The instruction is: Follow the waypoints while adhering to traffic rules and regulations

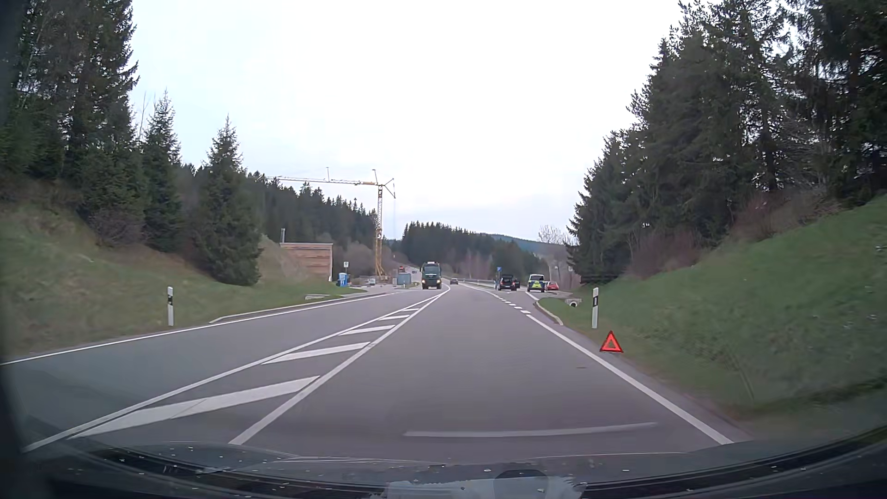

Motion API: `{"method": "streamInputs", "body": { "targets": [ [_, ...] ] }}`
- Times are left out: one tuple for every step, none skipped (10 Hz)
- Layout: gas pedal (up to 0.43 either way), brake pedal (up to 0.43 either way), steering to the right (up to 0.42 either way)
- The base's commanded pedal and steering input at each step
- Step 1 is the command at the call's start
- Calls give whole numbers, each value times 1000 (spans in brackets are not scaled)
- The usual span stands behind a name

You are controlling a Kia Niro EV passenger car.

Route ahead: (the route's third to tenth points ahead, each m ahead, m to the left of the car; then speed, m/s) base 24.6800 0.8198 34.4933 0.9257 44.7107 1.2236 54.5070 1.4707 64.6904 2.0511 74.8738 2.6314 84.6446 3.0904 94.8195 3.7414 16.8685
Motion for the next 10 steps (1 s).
{"method": "streamInputs", "body": {
  "targets": [
    [130,0,-4],
    [110,0,-4],
    [110,0,-4],
    [98,0,-4],
    [98,0,-4],
    [98,0,-4],
    [98,0,-4],
    [87,0,-4],
    [87,0,-4],
    [87,0,-4]
  ]
}}
